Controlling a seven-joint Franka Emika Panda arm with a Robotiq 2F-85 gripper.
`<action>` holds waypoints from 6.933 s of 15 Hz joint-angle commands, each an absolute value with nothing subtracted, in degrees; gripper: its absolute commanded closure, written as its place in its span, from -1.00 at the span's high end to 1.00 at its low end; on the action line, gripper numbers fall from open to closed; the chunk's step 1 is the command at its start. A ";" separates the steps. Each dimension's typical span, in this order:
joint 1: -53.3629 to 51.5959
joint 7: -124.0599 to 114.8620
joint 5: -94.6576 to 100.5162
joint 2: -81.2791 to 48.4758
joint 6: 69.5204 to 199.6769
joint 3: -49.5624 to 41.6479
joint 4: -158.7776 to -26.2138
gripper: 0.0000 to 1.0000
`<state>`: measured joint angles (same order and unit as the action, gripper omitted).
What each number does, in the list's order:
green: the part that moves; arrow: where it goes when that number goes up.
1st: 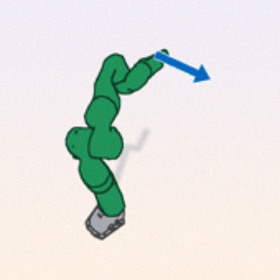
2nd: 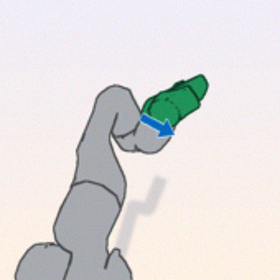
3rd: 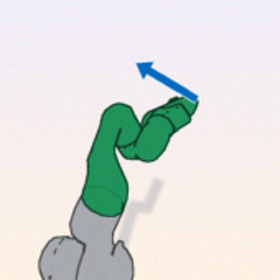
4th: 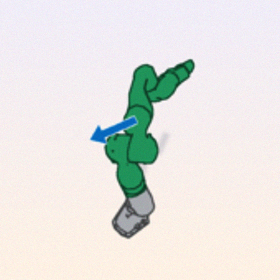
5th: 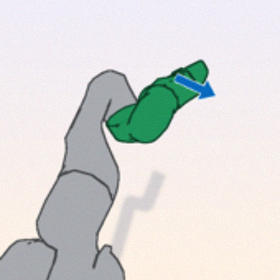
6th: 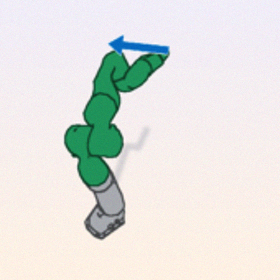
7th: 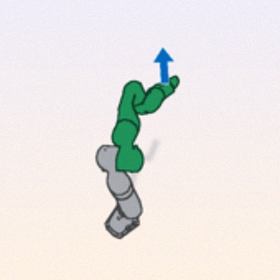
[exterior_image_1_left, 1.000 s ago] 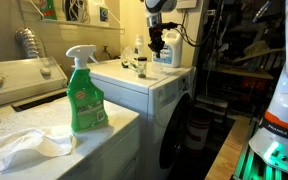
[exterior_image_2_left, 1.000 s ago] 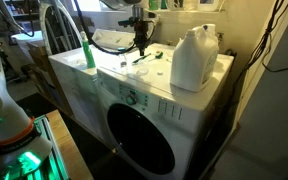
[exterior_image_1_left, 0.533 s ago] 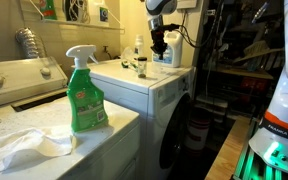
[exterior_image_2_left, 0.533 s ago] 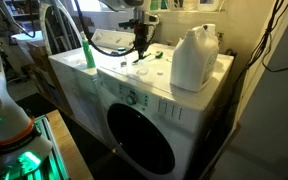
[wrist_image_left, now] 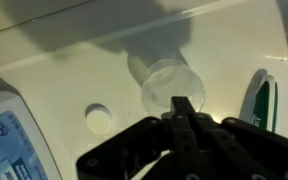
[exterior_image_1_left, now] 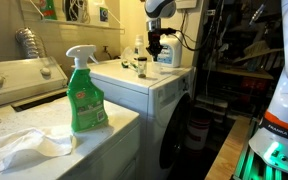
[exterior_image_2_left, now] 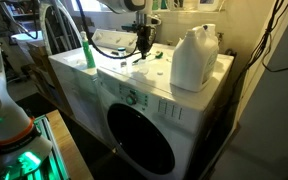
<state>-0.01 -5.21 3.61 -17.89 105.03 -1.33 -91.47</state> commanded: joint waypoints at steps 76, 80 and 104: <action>-0.18 56.04 -1.70 -2.91 132.43 2.62 -119.80 1.00; -0.32 60.00 -2.51 -2.62 141.67 3.08 -122.90 1.00; -0.29 62.89 8.45 2.17 166.38 2.30 -133.18 -0.52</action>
